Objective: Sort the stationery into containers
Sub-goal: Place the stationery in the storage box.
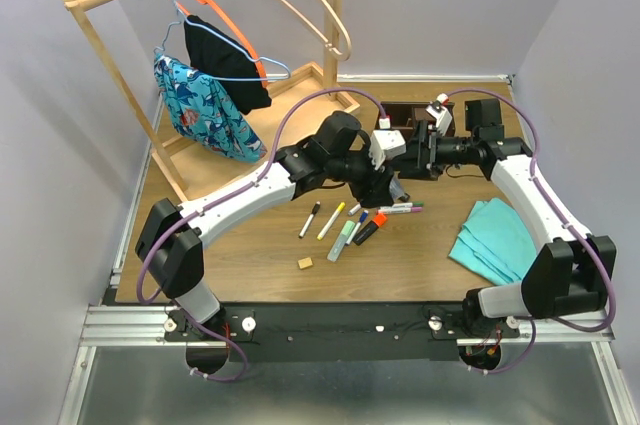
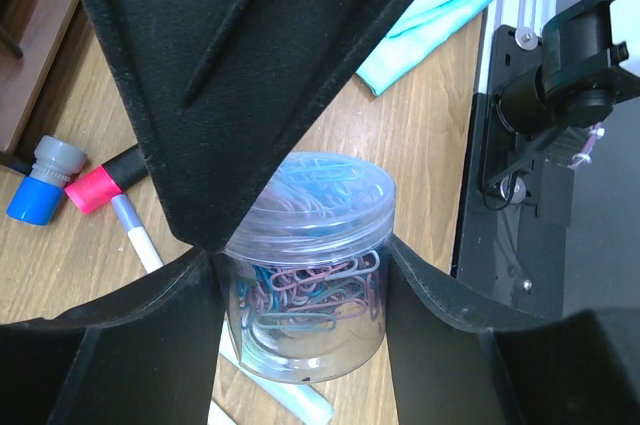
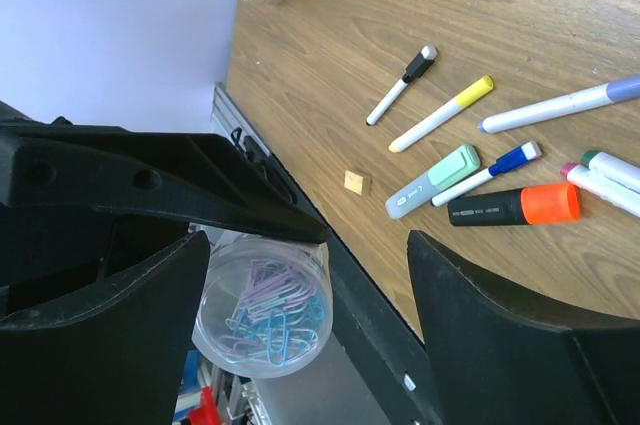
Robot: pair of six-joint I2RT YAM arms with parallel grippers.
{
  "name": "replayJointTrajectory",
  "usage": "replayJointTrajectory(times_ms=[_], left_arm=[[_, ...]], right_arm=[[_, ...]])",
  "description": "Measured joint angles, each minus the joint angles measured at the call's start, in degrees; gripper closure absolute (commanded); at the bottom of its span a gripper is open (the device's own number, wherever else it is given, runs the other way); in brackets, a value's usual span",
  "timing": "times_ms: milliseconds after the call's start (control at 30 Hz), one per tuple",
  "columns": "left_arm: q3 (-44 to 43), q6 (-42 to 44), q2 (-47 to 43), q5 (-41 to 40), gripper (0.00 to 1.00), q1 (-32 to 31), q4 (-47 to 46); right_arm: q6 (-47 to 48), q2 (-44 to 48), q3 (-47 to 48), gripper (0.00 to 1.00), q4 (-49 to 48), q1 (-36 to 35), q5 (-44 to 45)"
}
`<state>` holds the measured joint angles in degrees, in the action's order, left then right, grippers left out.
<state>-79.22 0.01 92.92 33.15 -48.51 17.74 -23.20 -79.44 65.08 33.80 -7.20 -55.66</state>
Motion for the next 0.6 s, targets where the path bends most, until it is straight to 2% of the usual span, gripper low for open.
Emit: replayJointTrajectory(times_ms=[600], left_arm=[[0.0, 4.5, 1.6, -1.6, 0.48, -1.4, 1.9]], right_arm=[[2.2, 3.2, -1.3, 0.15, 2.9, -0.1, -5.0]])
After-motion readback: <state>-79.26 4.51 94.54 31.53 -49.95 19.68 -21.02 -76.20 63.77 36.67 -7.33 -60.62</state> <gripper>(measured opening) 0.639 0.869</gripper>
